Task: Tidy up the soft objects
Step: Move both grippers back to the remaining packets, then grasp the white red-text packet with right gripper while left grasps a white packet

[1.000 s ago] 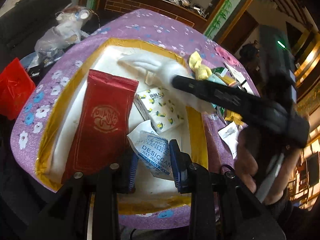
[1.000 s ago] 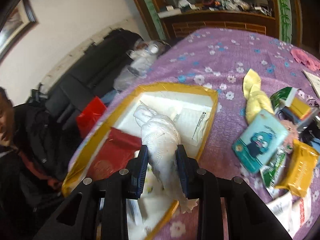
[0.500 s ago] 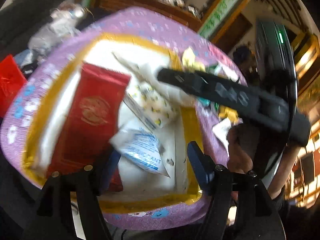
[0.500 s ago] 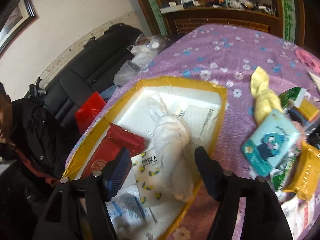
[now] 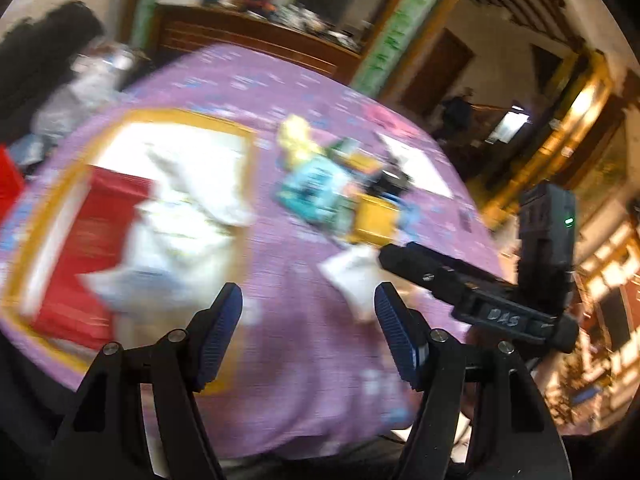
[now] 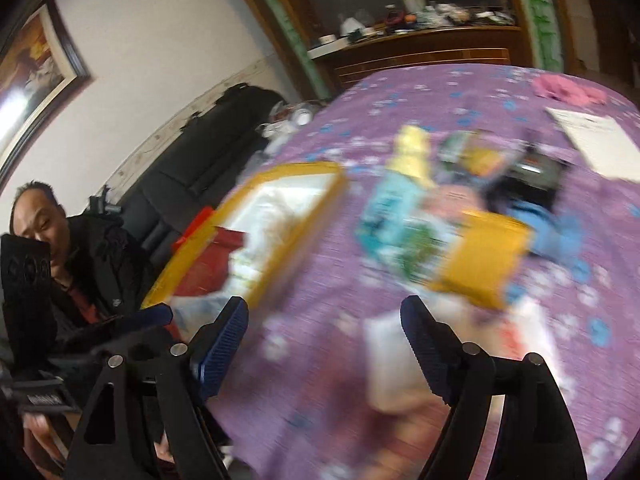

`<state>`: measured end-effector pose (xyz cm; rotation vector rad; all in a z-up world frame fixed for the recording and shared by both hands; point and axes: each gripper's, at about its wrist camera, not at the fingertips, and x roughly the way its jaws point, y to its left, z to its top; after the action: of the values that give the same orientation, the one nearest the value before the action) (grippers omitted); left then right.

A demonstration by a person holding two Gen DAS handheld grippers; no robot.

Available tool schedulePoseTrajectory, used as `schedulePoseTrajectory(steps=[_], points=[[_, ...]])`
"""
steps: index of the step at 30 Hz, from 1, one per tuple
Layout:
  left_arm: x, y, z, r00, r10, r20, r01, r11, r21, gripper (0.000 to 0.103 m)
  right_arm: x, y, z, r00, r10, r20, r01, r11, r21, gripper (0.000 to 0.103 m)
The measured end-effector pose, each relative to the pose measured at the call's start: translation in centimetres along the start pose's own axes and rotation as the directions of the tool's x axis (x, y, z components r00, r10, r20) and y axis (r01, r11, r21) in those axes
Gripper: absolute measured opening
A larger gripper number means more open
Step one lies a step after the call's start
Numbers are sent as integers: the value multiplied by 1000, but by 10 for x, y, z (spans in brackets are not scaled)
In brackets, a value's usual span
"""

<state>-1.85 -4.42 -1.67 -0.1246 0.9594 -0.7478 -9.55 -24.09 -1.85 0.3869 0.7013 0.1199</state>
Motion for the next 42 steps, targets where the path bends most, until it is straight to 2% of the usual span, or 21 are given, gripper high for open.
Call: schedulePoseTrajectory(steps=[5, 8, 12, 16, 18, 19, 21, 27, 32, 33, 34, 35, 36, 38, 40, 42], points=[[47, -39, -6, 989, -70, -129, 76, 996, 48, 68, -32, -48, -18, 998, -69, -1, 69, 997, 36, 79], [69, -55, -10, 982, -61, -176, 75, 994, 76, 68, -43, -72, -29, 996, -87, -21, 88, 993, 80, 79], [96, -62, -11, 967, -67, -246, 83, 995, 55, 68, -54, -94, -36, 991, -126, -39, 130, 984, 124, 79], [113, -62, -5, 960, -52, -276, 63, 998, 31, 68, -52, -105, -31, 989, -132, -61, 141, 975, 173, 79], [119, -61, -2, 955, -94, -282, 99, 995, 4, 68, -52, -106, -30, 990, -127, -63, 137, 972, 190, 79], [123, -59, 0, 953, -103, -287, 103, 995, -14, 72, -50, -105, -29, 990, -128, -66, 138, 972, 191, 79], [133, -55, 5, 948, -112, -298, 102, 994, -48, 72, -48, -107, -30, 988, -132, -75, 144, 971, 190, 79], [143, -45, 16, 948, -140, -284, 101, 984, -145, 72, -36, -109, -32, 987, -141, -81, 153, 973, 173, 79], [154, -53, 22, 956, -113, -271, 80, 988, -132, 71, -28, -108, -30, 986, -136, -96, 151, 974, 169, 79], [154, -56, 21, 956, -103, -274, 74, 991, -115, 67, -28, -108, -30, 986, -137, -98, 152, 974, 169, 79], [153, -59, 19, 957, -91, -277, 71, 994, -78, 46, -27, -108, -31, 985, -140, -102, 156, 974, 167, 79], [156, -63, 17, 956, -63, -287, 51, 998, -48, 33, -28, -108, -31, 984, -143, -104, 159, 974, 164, 79], [156, -63, 14, 957, -47, -286, 38, 999, -38, 29, -29, -108, -31, 984, -146, -104, 162, 973, 162, 79], [154, -60, 12, 961, -62, -271, 53, 998, -40, 27, -30, -110, -31, 983, -153, -105, 169, 972, 163, 79], [147, -53, 10, 964, -94, -250, 76, 994, -82, 17, -32, -111, -30, 982, -158, -100, 173, 970, 169, 79], [141, -46, 9, 962, -140, -236, 116, 987, -112, 13, -32, -111, -30, 982, -160, -102, 176, 969, 172, 79]])
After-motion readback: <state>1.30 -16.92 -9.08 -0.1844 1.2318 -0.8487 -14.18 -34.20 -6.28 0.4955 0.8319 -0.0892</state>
